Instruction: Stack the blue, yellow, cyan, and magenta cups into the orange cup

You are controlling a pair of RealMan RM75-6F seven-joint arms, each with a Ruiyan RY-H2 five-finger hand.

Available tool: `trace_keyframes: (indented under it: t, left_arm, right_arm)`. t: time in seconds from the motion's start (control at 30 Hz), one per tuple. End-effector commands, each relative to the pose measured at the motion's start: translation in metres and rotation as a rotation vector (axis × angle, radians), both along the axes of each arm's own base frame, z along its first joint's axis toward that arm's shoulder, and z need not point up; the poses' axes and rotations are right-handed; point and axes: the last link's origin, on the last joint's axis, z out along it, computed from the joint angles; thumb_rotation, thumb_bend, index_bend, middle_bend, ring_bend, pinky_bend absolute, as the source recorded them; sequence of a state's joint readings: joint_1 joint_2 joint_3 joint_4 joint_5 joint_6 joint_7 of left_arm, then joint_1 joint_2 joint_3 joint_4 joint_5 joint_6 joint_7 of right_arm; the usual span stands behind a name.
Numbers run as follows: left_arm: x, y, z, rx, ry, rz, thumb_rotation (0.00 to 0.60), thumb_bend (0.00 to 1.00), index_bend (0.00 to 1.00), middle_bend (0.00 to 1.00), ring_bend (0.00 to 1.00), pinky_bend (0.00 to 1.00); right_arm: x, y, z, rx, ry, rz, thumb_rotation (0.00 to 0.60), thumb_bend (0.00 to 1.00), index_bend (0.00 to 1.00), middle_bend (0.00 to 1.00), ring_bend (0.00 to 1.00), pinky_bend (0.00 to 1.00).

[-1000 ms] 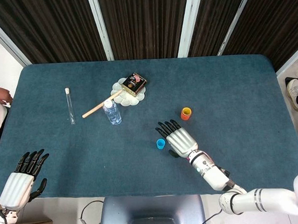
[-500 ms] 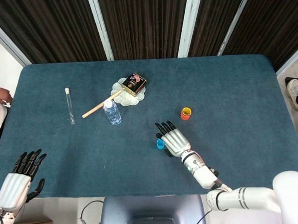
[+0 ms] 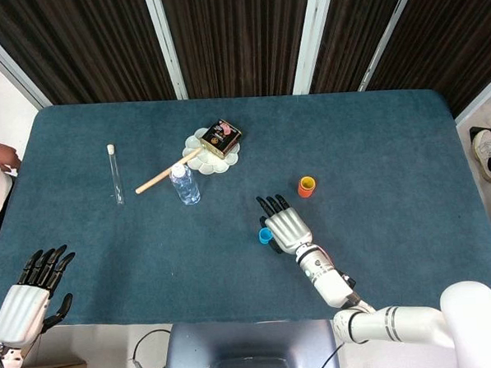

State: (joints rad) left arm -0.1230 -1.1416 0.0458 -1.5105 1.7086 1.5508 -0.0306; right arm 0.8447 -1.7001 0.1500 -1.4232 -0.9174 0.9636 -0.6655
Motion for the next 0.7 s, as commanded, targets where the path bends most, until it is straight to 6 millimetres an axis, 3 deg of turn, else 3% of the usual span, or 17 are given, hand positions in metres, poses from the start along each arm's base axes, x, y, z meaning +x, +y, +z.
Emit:
trace_keyframes:
  t: [0.03, 0.2, 0.37, 0.53, 0.7]
  left_arm:
    - [0.0, 0.0, 0.0, 0.001, -0.001, 0.0, 0.6, 0.47, 0.0, 0.0, 0.0, 0.06]
    - [0.0, 0.0, 0.0, 0.0, -0.001, 0.0, 0.6, 0.47, 0.0, 0.0, 0.0, 0.06]
    - [0.0, 0.0, -0.001, -0.005, 0.002, -0.001, 0.6, 0.47, 0.0, 0.0, 0.0, 0.06]
    - [0.001, 0.001, -0.004, -0.011, 0.007, -0.001, 0.6, 0.47, 0.0, 0.0, 0.0, 0.06]
    - [0.001, 0.003, -0.007, -0.018, 0.015, 0.006, 0.6, 0.47, 0.0, 0.0, 0.0, 0.06]
  right_arm:
    - [0.004, -0.003, 0.007, -0.03, -0.033, 0.001, 0.6, 0.51, 0.63, 0.03, 0.0, 0.0]
    - [0.009, -0.026, 0.048, -0.222, -0.162, -0.004, 0.6, 0.51, 0.62, 0.03, 0.0, 0.0]
    - [-0.014, -0.058, 0.086, -0.386, -0.152, -0.098, 0.6, 0.51, 0.62, 0.03, 0.0, 0.0]
    - [-0.039, -0.071, 0.096, -0.408, -0.088, -0.179, 0.6, 0.51, 0.62, 0.04, 0.0, 0.0]
    - [-0.054, -0.078, 0.089, -0.392, -0.055, -0.225, 0.6, 0.51, 0.62, 0.04, 0.0, 0.0]
